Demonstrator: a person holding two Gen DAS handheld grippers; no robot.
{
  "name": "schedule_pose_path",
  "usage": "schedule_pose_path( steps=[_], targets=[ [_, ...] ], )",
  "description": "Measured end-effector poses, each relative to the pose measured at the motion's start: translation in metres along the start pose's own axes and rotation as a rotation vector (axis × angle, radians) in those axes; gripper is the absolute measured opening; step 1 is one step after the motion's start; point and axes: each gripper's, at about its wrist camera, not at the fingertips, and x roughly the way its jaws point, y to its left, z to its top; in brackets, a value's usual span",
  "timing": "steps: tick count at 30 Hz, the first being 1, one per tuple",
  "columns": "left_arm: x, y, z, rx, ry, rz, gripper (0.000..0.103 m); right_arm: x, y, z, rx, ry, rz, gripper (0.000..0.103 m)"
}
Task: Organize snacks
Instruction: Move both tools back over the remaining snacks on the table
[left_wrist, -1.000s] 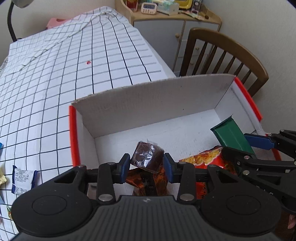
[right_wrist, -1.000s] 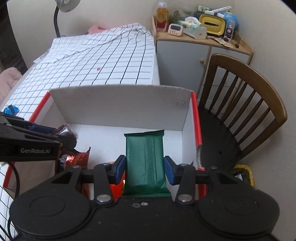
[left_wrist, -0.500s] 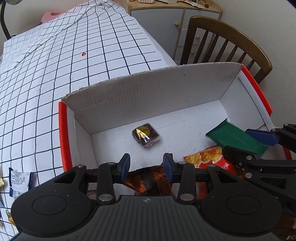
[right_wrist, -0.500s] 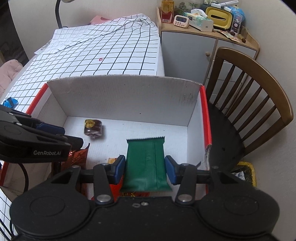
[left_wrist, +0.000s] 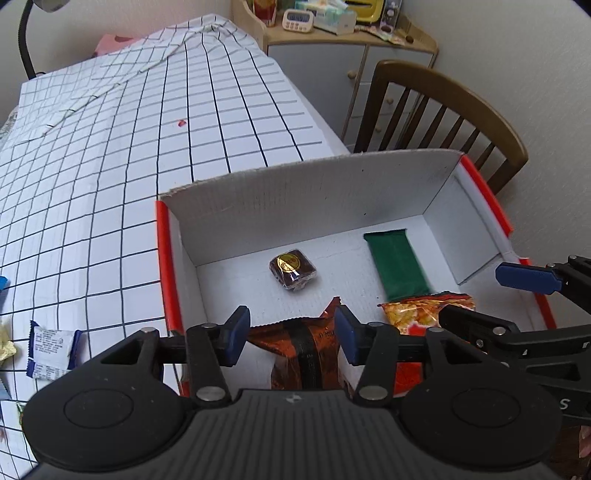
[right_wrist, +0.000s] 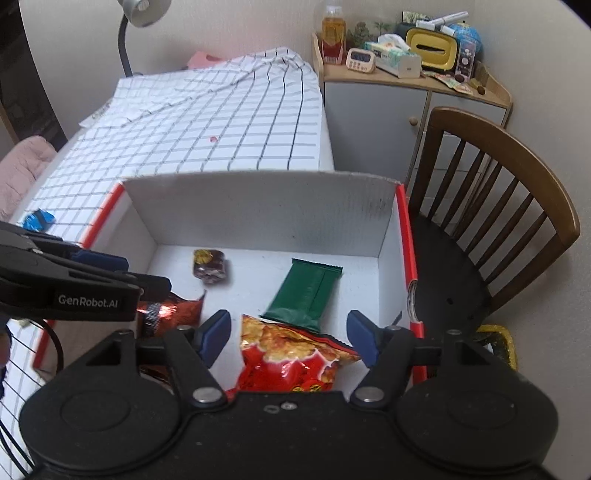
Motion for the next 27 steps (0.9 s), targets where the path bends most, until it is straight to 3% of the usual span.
schedule_pose_path(
  steps=[11, 27],
  targets=[
    [-0.056, 0.008, -0.015, 0.006, -0.108, -0.035, 0.056, -0.049, 0.018, -0.001, 0.006, -0.095, 0.041, 0.079],
    [-0.130, 0.048, -0.052, -0.002, -0.250, -0.058, 0.067, -0.107, 0.078, -0.009, 0.006, -0.239, 0.118, 0.094]
  ],
)
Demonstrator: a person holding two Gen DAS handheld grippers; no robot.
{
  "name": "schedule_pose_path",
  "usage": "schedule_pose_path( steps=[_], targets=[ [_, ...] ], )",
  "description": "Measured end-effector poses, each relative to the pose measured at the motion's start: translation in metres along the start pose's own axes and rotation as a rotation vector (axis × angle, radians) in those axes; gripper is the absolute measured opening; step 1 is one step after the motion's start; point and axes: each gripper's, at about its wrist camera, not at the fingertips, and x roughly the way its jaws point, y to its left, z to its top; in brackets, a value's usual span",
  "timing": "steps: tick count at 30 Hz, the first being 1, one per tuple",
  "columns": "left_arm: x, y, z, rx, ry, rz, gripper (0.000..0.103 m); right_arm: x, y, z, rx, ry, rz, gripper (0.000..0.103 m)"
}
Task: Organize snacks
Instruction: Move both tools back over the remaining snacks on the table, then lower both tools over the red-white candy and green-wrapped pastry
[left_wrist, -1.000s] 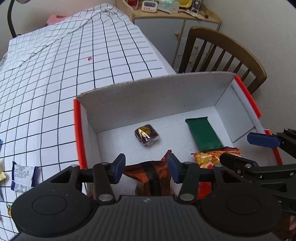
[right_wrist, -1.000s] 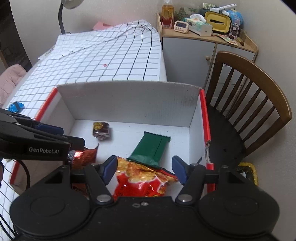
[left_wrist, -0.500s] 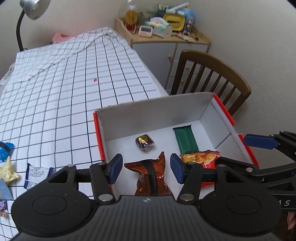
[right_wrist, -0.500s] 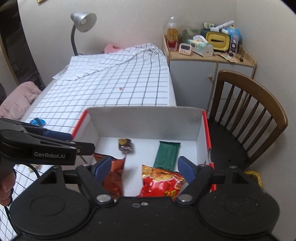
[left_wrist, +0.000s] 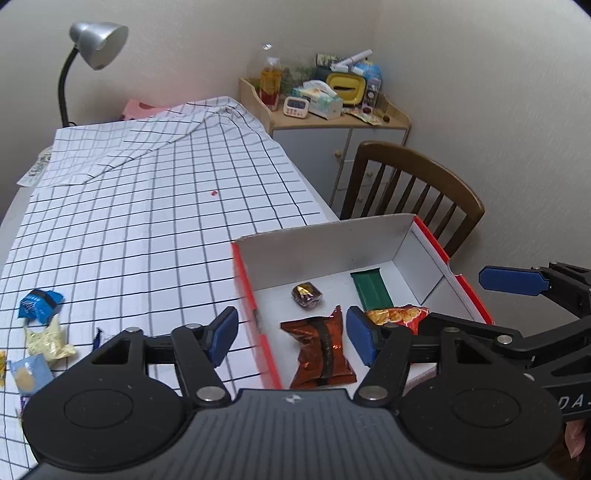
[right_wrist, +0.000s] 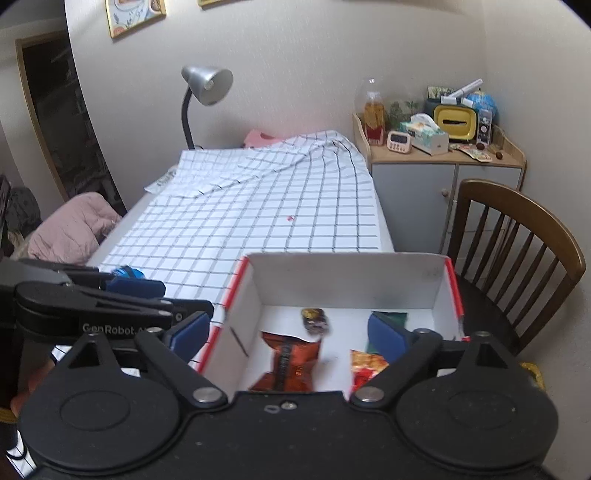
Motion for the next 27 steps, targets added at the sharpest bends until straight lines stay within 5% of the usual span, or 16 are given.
schedule_pose_path(
  steps=[27],
  targets=[
    [-0.082, 0.174, -0.074, -0.182, -0.066, 0.060, 0.095, 0.023, 0.153, -0.027, -0.052, -0.028, 0.169, 0.103]
  ],
)
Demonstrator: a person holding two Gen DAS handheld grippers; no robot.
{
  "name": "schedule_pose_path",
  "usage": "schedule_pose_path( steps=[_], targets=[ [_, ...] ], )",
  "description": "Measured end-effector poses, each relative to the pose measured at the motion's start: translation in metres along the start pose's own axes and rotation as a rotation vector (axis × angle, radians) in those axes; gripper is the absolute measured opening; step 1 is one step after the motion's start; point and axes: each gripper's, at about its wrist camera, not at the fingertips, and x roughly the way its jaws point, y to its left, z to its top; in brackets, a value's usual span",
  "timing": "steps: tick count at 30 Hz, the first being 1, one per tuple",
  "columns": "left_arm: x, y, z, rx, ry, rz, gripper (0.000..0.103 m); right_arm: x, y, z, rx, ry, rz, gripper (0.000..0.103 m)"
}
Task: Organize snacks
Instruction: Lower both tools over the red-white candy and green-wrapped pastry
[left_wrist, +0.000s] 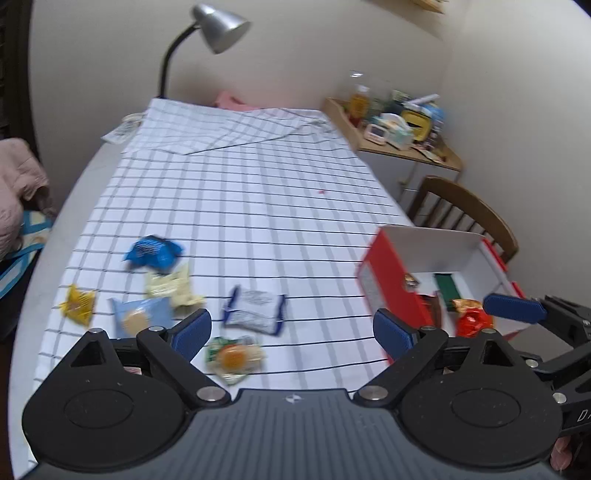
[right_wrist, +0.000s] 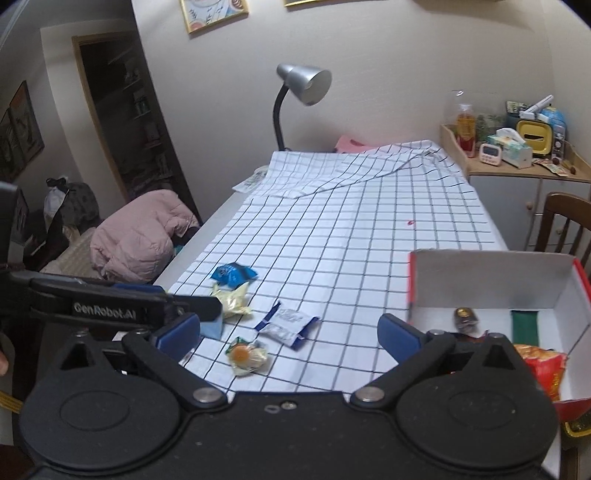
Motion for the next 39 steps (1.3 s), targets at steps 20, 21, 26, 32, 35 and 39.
schedule_pose_path(
  steps=[20, 21, 26, 32, 35, 39],
  targets=[
    [0.043, 0.138, -0.034, -0.139, 0.128, 0.209, 0.095, 0.115, 0.052, -0.026, -0.019, 0.162, -0.007, 0.102],
    [0.046, 0.140, -0.037, -0.128, 0.135, 0.208, 0.095, 0.121, 0.053, -0.027, -0.023, 0.171, -0.008, 0.102],
    [0.066, 0.147, -0.051, -0.069, 0.162, 0.207, 0.095, 0.151, 0.057, -0.031, -0.052, 0.219, -0.017, 0.099],
    [0.086, 0.155, -0.058, -0.047, 0.182, 0.196, 0.095, 0.186, 0.060, -0.036, -0.071, 0.280, -0.028, 0.095],
    [0.093, 0.155, -0.061, -0.027, 0.187, 0.187, 0.095, 0.201, 0.059, -0.038, -0.058, 0.304, -0.038, 0.093],
    [0.102, 0.153, -0.065, -0.001, 0.199, 0.173, 0.080, 0.218, 0.057, -0.040, -0.045, 0.335, -0.049, 0.091]
  ],
)
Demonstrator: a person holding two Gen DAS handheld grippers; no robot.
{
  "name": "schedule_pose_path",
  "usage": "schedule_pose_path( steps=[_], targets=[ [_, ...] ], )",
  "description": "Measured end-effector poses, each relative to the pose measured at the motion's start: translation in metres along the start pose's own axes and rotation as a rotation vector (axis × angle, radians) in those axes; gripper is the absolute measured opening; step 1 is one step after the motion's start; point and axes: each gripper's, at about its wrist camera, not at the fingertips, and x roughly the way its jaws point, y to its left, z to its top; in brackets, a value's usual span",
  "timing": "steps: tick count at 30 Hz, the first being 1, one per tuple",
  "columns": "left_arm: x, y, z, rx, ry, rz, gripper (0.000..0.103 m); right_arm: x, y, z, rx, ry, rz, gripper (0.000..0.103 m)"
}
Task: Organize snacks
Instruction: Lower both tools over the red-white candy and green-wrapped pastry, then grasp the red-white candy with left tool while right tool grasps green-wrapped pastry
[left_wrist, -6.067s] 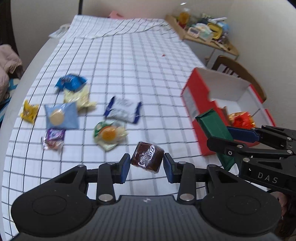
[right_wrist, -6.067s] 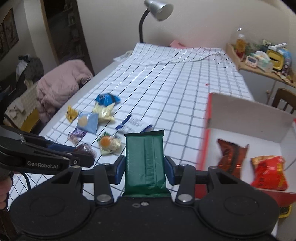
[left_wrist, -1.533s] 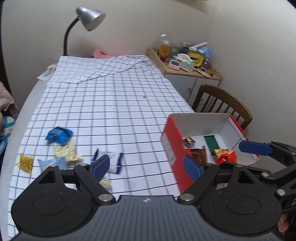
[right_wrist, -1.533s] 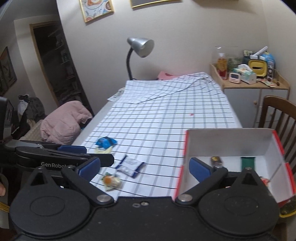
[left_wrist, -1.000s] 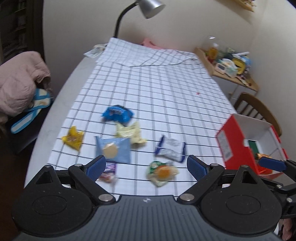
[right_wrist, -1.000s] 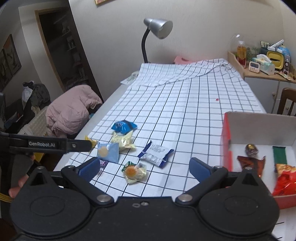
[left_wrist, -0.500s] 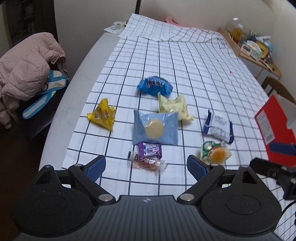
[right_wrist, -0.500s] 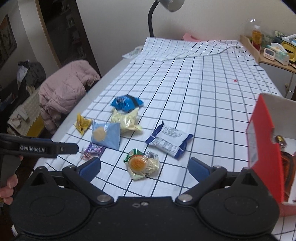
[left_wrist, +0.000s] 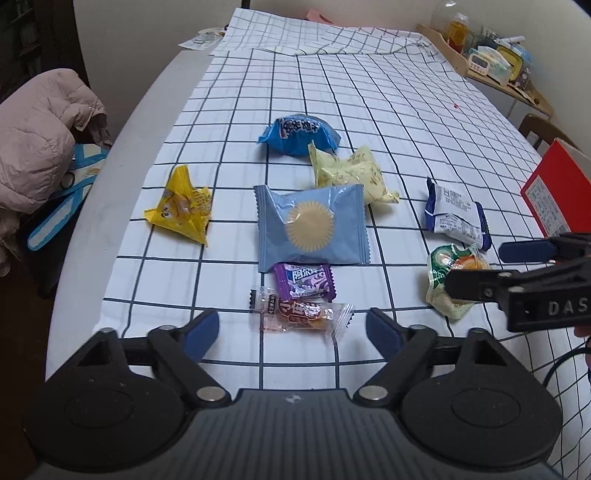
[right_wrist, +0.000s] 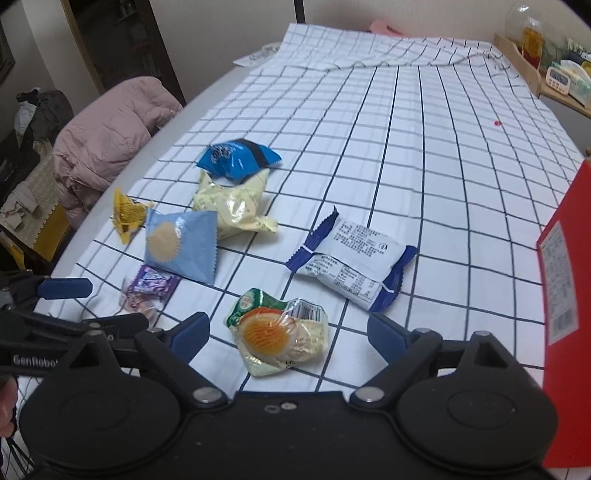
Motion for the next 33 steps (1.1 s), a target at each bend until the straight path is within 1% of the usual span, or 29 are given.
schedule_pose_path(
  steps=[1, 3, 4, 6, 8, 9, 11, 12, 13, 14, 16, 19, 24, 33],
  targets=[
    [0.003, 0.000, 0.000, 0.002, 0.008, -0.002, 0.073, 0.003, 0.001, 0.000, -0.003, 0.006, -0.001, 0.091],
    [0.008, 0.001, 0.000, -0.002, 0.021, -0.010, 0.067, 0.009, 0.002, 0.001, -0.015, 0.018, -0.007, 0.090],
    [0.008, 0.000, -0.001, 0.000, 0.015, -0.010, 0.066, 0.012, 0.003, 0.002, -0.021, 0.023, -0.008, 0.089],
    [0.009, -0.001, 0.000, 0.005, 0.011, -0.016, 0.065, 0.017, 0.005, 0.002, -0.034, 0.034, -0.013, 0.084],
    [0.009, -0.002, 0.001, 0.010, 0.007, -0.021, 0.060, 0.021, 0.007, 0.002, -0.042, 0.043, -0.012, 0.081],
    [0.009, -0.003, 0.001, 0.013, 0.005, -0.024, 0.056, 0.022, 0.008, 0.003, -0.046, 0.044, -0.011, 0.078],
    [0.009, -0.004, 0.001, 0.013, 0.005, -0.030, 0.053, 0.023, 0.009, 0.002, -0.053, 0.048, -0.005, 0.073],
    [0.008, -0.004, 0.001, 0.011, 0.004, -0.033, 0.051, 0.023, 0.010, 0.002, -0.057, 0.048, 0.000, 0.071],
    [0.008, -0.004, 0.001, 0.008, 0.003, -0.036, 0.049, 0.023, 0.011, 0.001, -0.063, 0.045, -0.001, 0.065],
    [0.007, -0.004, 0.001, 0.006, 0.000, -0.039, 0.047, 0.022, 0.012, 0.001, -0.069, 0.044, 0.002, 0.064],
    [0.006, -0.006, 0.002, 0.012, -0.007, -0.045, 0.038, 0.022, 0.014, 0.001, -0.082, 0.043, -0.003, 0.061],
    [0.005, -0.007, 0.002, 0.013, -0.009, -0.040, 0.036, 0.020, 0.015, -0.001, -0.091, 0.038, -0.001, 0.058],
    [0.003, -0.006, 0.001, 0.002, -0.011, -0.040, 0.030, 0.015, 0.012, -0.005, -0.072, 0.035, -0.005, 0.057],
    [-0.009, -0.001, -0.006, -0.059, -0.007, -0.057, 0.030, -0.011, 0.007, -0.015, -0.019, 0.004, 0.005, 0.056]
  ],
)
